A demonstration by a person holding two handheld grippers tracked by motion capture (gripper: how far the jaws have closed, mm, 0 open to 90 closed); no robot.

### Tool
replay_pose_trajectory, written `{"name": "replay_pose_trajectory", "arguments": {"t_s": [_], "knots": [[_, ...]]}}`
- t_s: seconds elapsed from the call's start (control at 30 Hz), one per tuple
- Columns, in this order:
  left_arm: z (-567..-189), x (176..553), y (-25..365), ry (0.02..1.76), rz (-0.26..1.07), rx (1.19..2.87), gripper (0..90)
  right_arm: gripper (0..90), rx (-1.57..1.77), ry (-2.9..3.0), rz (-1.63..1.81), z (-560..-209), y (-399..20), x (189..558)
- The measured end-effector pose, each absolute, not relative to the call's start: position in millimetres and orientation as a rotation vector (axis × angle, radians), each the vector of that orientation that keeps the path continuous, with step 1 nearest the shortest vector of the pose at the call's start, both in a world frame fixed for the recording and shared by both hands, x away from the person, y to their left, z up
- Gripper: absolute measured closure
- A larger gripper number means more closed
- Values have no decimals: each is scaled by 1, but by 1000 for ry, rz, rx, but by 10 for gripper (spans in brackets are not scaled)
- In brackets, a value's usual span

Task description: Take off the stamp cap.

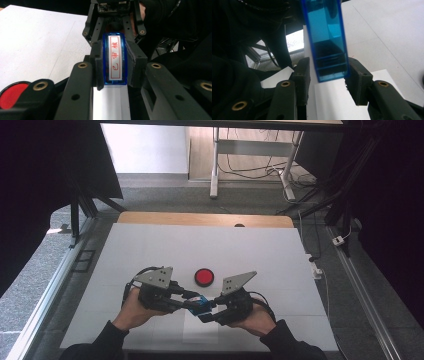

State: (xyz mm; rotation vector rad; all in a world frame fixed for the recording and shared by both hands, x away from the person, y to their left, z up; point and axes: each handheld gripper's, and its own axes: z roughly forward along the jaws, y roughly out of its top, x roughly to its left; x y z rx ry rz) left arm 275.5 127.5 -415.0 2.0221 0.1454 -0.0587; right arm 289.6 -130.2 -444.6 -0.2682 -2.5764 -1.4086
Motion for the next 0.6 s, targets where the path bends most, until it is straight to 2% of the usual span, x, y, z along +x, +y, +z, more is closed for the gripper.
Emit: {"name": "replay_pose_trajectory", "arguments": {"t_s": [0.17,0.37,0.6], "knots": [[-415,275,127,128,-65,2015,702,600,-256,-2564,-1412,-445,-130,290],[-415,275,128,127,-59,2003,702,674,-233,-2547,-1429,-444,-130,290],[-414,275,129,116,-52,1997,703,688,-255,-2528,-1422,-443,-130,290]]}}
